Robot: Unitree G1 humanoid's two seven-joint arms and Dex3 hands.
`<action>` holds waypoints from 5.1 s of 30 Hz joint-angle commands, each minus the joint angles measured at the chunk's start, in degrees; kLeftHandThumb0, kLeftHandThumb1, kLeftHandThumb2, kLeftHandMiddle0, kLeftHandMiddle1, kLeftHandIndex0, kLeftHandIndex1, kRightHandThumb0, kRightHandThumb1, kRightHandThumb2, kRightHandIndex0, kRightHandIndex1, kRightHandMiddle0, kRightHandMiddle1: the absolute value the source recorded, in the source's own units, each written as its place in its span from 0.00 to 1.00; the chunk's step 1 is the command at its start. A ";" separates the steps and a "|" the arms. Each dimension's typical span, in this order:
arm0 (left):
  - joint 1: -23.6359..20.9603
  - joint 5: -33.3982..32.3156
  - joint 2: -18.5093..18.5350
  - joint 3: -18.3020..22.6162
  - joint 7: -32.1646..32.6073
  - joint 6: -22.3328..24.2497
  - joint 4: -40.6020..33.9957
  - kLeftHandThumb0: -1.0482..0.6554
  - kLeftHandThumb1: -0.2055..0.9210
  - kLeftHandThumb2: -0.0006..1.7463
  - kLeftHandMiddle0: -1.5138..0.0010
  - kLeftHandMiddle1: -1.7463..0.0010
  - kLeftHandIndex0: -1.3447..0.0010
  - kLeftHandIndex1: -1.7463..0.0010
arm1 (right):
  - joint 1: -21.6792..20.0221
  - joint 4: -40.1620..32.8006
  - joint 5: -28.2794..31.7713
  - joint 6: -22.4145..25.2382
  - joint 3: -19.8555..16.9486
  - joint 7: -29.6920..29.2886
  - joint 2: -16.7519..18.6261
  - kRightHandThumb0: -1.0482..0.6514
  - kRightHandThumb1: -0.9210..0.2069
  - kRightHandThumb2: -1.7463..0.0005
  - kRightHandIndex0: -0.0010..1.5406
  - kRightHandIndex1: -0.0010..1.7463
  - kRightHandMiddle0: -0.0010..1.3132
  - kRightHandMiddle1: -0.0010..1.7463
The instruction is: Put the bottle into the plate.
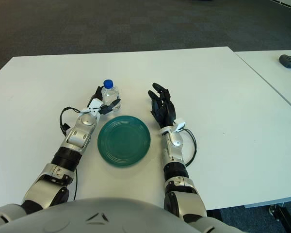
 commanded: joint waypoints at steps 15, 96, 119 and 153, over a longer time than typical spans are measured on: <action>-2.17 -0.19 -5.70 1.29 10.82 -5.65 3.85 0.32 0.42 0.78 0.30 0.00 0.52 0.00 | 5.43 3.45 -0.22 -2.16 -0.18 -0.50 1.68 0.07 0.00 0.73 0.34 0.32 0.00 0.47; 26.68 -1.53 1.80 -10.71 -7.02 -2.29 -44.10 0.34 0.46 0.76 0.19 0.00 0.55 0.00 | -0.40 16.97 -0.30 -1.58 -4.26 1.57 -0.02 0.18 0.00 0.68 0.25 0.29 0.00 0.42; 34.27 -0.36 0.78 -15.73 -7.88 6.89 -48.58 0.33 0.40 0.80 0.18 0.00 0.51 0.00 | -1.12 17.40 -0.44 -1.65 -4.79 -0.24 -0.14 0.19 0.00 0.67 0.27 0.27 0.00 0.43; 33.14 -7.60 2.46 -13.52 -10.10 -1.72 -37.25 0.23 0.73 0.41 0.74 0.08 0.84 0.12 | -1.28 17.16 -2.53 -4.69 -4.20 -3.57 -0.24 0.25 0.00 0.69 0.31 0.27 0.00 0.44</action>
